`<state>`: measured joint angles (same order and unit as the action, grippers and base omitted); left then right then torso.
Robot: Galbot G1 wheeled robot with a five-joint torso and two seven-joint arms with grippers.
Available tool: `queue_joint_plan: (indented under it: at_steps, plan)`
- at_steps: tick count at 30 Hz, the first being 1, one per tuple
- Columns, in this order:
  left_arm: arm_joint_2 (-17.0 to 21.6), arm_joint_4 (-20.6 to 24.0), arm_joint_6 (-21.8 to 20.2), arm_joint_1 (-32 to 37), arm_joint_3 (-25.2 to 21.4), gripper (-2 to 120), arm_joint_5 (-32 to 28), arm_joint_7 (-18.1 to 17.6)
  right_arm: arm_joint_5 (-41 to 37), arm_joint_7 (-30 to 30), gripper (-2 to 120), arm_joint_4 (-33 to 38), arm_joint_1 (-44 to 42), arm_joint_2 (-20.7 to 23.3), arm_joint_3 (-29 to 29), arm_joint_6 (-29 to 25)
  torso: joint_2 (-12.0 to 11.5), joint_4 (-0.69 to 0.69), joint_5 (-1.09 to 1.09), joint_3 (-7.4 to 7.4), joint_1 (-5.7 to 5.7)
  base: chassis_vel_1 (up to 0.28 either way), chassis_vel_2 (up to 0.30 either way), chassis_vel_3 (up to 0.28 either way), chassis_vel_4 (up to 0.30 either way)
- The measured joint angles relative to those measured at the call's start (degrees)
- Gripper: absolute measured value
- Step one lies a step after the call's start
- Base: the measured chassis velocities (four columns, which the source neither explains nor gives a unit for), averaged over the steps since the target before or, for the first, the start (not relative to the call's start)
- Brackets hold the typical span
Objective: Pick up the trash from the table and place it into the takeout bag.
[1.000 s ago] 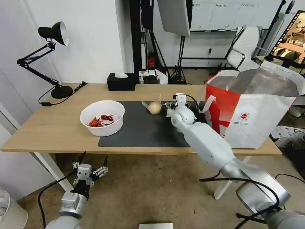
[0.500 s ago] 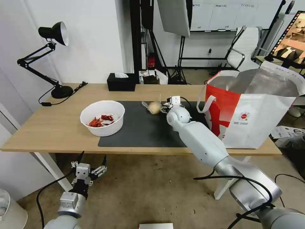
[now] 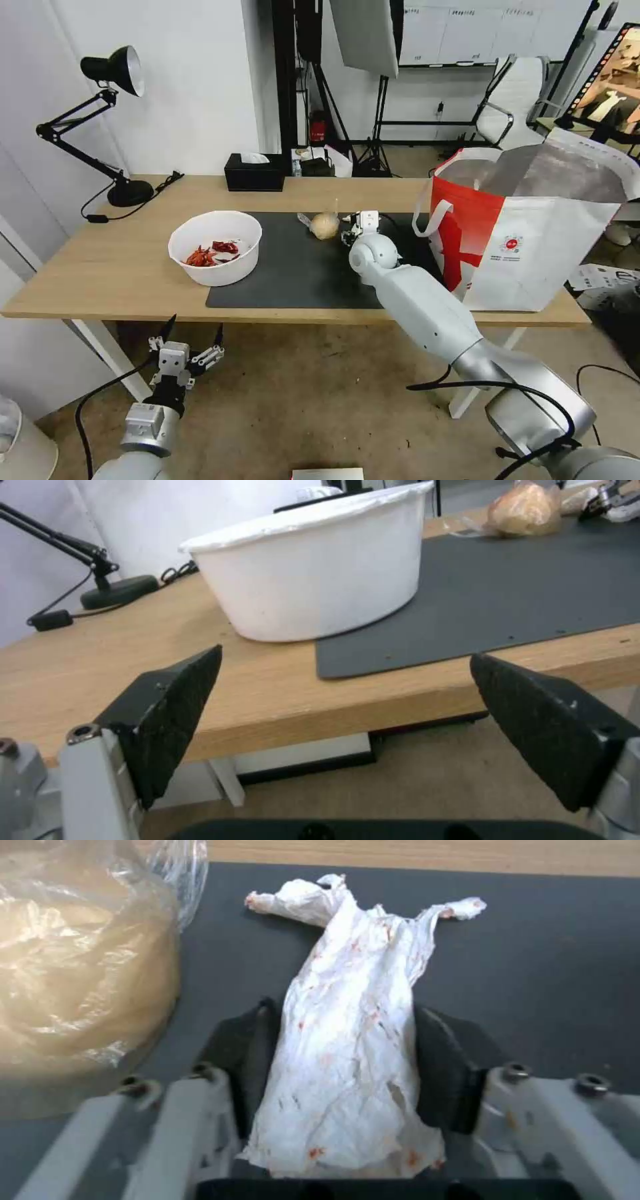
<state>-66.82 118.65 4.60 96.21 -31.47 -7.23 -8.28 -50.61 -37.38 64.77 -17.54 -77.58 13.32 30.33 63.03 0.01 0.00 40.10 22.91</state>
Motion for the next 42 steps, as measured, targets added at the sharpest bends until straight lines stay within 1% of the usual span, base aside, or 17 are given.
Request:
queue_joint_plan:
  at_steps: [6,10,11,13,17,20,23,27,30,31,33,35,37,38,40,41,42]
  plan:
    - [0.1,0.0,0.1,0.0,0.0,100,0.0,0.0,-0.6,0.2,27,-0.1,-0.4,0.0,-0.2,-1.7,0.0,0.01,0.00,0.00,0.00,0.000,0.000,0.000,0.000]
    - [0.1,0.0,0.1,0.0,0.0,100,0.1,0.0,-0.4,0.6,21,-0.1,-0.5,0.1,-0.2,-2.4,0.0,0.00,0.00,0.00,0.00,0.000,0.000,0.000,0.000]
    - [0.1,0.1,0.2,0.0,0.2,100,0.2,0.0,0.0,1.9,11,0.3,-0.9,0.5,-0.2,-4.6,0.0,-0.04,0.00,0.01,0.01,0.000,0.000,0.000,0.000]
    - [0.1,0.1,0.2,-0.1,0.4,100,0.2,0.1,0.5,3.3,2,1.1,-1.4,1.0,-0.2,-7.9,0.0,-0.03,0.00,0.01,0.01,0.000,0.000,0.000,0.000]
    - [0.1,0.2,0.2,-0.1,0.6,100,0.3,0.0,2.4,5.0,0,3.5,-2.3,2.3,-0.3,-12.2,0.0,-0.01,0.00,0.01,0.01,0.000,0.000,0.000,0.000]
    - [0.1,0.6,0.4,-0.1,0.6,100,0.7,-0.1,4.0,6.1,0,8.9,-3.9,4.8,-0.7,-14.6,0.0,-0.01,0.00,0.01,0.01,0.000,0.000,0.000,0.000]
    - [0.1,1.5,0.7,0.2,0.2,100,0.9,-0.5,4.3,6.8,0,21.5,-7.1,10.1,-2.0,-16.6,0.0,-0.02,0.01,0.01,0.01,0.000,0.000,0.000,0.000]
    - [0.2,1.9,0.7,0.4,0.0,100,0.9,-0.5,5.6,9.1,0,27.4,-8.9,13.2,-3.1,-19.9,0.0,-0.01,0.01,0.00,0.00,0.000,0.000,0.000,0.000]
    - [0.3,2.8,0.7,0.8,0.0,100,1.0,-0.5,6.8,11.5,0,36.5,-11.6,18.9,-6.4,-24.6,0.0,-0.03,0.02,0.00,0.00,0.000,0.000,0.000,0.000]
    - [0.3,2.8,0.7,0.8,0.0,100,1.0,-0.5,6.8,11.5,0,36.5,-11.6,18.9,-6.4,-24.6,0.0,-0.03,0.02,0.00,0.00,0.000,0.000,0.000,0.000]
    - [0.3,3.2,0.7,1.0,0.1,100,1.2,-0.5,6.7,9.6,0,40.3,-11.8,22.3,-8.5,-24.7,0.0,-0.02,0.01,0.00,0.00,0.000,0.000,0.000,0.000]
    - [0.3,3.3,0.7,1.1,0.2,100,1.3,-0.5,6.4,8.8,0,41.1,-11.6,23.1,-9.1,-24.4,0.0,-0.02,0.01,0.00,0.00,0.000,0.000,0.000,0.000]
    - [0.2,3.6,0.7,1.5,0.5,100,1.8,-0.5,4.3,4.3,0,43.9,-10.7,27.0,-11.6,-20.8,0.0,-0.01,0.02,0.00,0.00,0.000,0.000,0.000,0.000]
    - [0.2,3.6,0.7,1.5,0.5,100,1.8,-0.5,4.3,4.3,0,43.9,-10.7,27.0,-11.6,-20.8,0.0,-0.01,0.02,0.00,0.00,0.000,0.000,0.000,0.000]
    - [0.0,4.0,0.7,2.2,0.7,100,2.3,-0.4,2.5,-3.7,0,45.7,-9.7,31.3,-13.7,-15.9,0.0,-0.03,0.00,0.00,0.00,0.000,0.000,0.000,0.000]
    - [0.0,4.0,0.7,2.2,0.7,100,2.3,-0.4,2.5,-3.7,0,45.7,-9.7,31.3,-13.7,-15.9,0.0,-0.03,0.00,0.00,0.00,0.000,0.000,0.000,0.000]
    - [-0.1,4.1,0.6,2.6,0.9,100,2.8,-0.1,0.1,-8.8,0,45.9,-9.4,33.7,-15.0,-13.5,0.0,-0.02,0.02,0.00,0.00,0.000,0.000,0.000,0.000]
